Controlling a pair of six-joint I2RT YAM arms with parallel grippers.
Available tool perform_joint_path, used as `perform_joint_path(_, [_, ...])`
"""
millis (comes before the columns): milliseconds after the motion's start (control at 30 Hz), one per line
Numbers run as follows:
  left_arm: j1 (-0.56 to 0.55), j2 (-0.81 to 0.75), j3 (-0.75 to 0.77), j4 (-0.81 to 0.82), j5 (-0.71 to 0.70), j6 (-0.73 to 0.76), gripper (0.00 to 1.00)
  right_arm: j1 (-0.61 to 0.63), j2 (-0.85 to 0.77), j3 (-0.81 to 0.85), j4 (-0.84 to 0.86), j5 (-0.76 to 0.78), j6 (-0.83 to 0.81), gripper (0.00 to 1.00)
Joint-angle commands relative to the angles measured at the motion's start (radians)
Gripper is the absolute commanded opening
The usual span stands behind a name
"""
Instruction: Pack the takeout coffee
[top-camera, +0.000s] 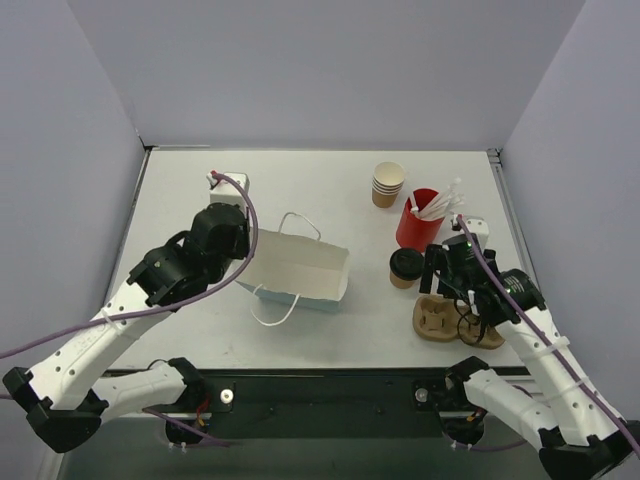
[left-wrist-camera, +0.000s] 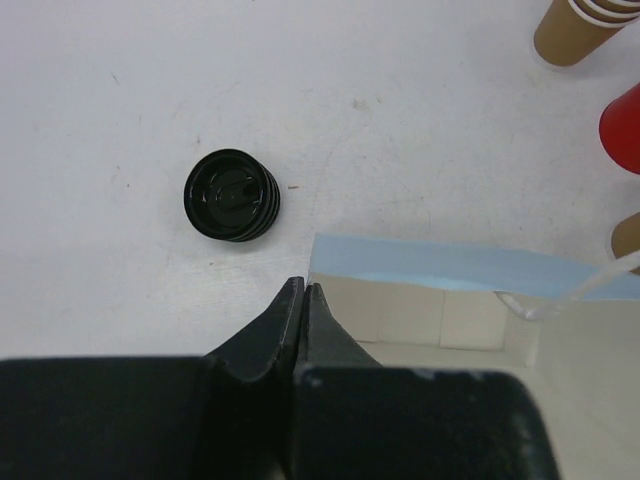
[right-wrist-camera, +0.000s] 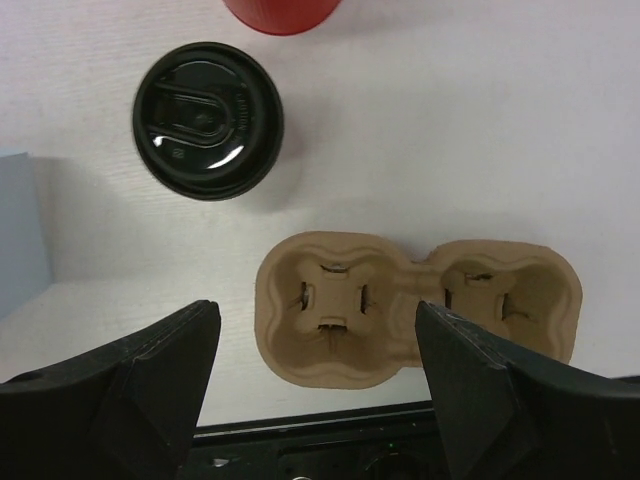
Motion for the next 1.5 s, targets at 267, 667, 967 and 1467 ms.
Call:
perform_joint_path(267, [0.159,0.061,0.019,0.152,0.248,0.165,0.01,-0.301,0.128,-0.099,-0.079,-0.132,0.146,0.76])
perform_joint_path(667, [0.165,0.056,0.018,0.169,0.270,0.185,0.72,-0.354,0.105,-0.182,-0.091,-0.135,0.266,0.72])
perform_joint_path(967, [0.163,-0.099,-0.151,0.297,0.093,0.197,0.81,-0.354,0.181,-0.213,-0.081,-0.081,0.289,0.70])
perform_joint_path(1467, [0.154,-0.193,-0.228,0.371,0.064,0.208,0.81,-0.354,0.232,-0.248,-0.015,-0.020,0.309,0.41])
